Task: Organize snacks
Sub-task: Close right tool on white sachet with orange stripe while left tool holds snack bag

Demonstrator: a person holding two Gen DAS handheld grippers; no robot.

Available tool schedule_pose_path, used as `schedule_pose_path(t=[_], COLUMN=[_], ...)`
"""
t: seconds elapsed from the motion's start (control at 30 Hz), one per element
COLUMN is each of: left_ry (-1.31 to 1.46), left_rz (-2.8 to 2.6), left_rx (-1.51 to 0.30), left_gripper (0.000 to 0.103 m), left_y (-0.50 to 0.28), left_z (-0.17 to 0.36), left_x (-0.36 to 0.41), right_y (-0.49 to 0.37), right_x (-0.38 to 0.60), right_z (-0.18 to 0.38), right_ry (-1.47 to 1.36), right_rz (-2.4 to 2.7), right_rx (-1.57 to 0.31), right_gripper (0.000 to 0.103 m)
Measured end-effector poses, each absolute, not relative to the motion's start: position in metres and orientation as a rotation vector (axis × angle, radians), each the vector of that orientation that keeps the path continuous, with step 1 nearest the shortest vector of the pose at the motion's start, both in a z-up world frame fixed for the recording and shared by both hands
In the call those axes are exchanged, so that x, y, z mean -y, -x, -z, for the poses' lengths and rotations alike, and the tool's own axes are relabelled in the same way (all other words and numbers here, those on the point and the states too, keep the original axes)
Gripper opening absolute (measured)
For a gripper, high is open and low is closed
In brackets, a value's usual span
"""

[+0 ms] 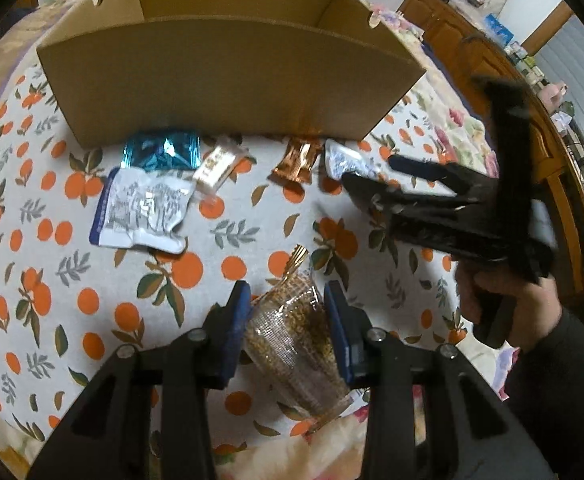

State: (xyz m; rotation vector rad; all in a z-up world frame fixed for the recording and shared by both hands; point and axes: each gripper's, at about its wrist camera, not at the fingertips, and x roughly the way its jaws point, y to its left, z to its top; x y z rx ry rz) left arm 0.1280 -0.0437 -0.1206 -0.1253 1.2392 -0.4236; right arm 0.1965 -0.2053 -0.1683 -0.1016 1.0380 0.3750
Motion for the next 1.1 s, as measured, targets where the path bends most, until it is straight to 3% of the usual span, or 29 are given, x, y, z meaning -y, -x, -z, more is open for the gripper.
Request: schedule_pose_path(t=[0.2, 0.33, 0.5, 0.57, 0.63, 1.1], left_ry=[0.153, 0.155, 0.157, 0.155, 0.153, 0.164], left_rz=[0.432, 0.436, 0.447, 0.449, 0.450, 0.462], left_rx=[-1.216, -1.205, -1.204, -1.205, -1.204, -1.154], left_gripper=[0.036, 0.036, 0.035, 0.035, 0.035, 0.035], left_y=[-0.134, -0.135, -0.132, -0.132, -0.132, -0.133], left_z=[0.113, 0.112, 0.112, 0.112, 0.112, 0.093], left_x=[0.039, 0.040, 0.042, 0.042, 0.043, 0.039], right_y=[-0.210, -0.217, -0.221, -0.221, -0.217, -0.181], right_x=[0.205, 0.208, 0.209, 0.208, 0.206, 0.238], right_z=[0.187, 0.187, 0.187, 0.185, 0.181, 0.149], right_ry=[0.187, 0.192, 0.203, 0.192, 0.187, 0.055], right_rz=[-0.365, -0.346, -0.326, -0.315, -0.342, -0.365], right_rx=[-1.084, -1.085, -1.100, -1.110, -1.116, -1.063], right_gripper=[0.080, 0.066, 0.060, 0.053, 0.033, 0.026])
